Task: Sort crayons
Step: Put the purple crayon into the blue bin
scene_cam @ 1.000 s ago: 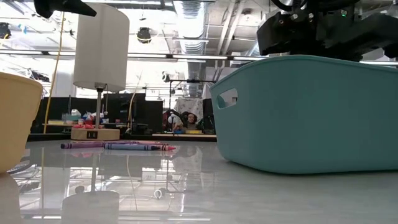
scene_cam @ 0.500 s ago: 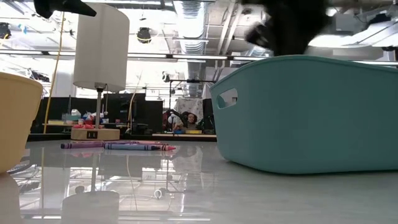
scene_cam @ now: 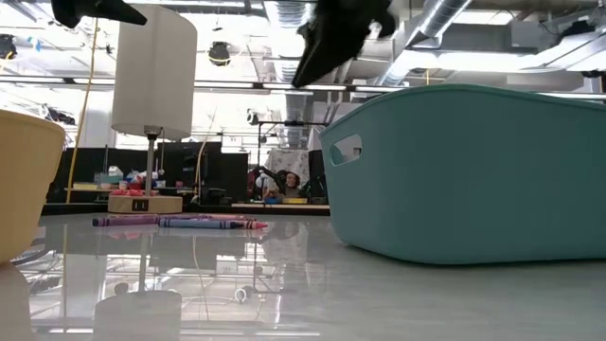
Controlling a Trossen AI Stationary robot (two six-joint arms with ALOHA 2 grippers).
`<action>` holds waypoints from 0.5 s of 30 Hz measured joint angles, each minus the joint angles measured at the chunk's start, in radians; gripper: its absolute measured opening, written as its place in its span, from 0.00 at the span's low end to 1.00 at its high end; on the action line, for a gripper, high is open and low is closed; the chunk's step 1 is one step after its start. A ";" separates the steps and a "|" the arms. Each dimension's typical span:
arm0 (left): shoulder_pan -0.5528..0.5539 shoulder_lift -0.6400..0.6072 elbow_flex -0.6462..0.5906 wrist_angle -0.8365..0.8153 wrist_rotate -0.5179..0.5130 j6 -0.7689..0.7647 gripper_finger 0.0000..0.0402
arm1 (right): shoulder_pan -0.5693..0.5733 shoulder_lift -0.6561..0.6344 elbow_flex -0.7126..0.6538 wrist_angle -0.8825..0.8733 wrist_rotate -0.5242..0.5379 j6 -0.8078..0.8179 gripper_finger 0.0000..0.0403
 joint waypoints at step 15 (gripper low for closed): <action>0.000 0.000 0.000 -0.002 -0.001 0.012 0.69 | -0.090 0.285 0.000 0.325 -0.075 -0.197 0.49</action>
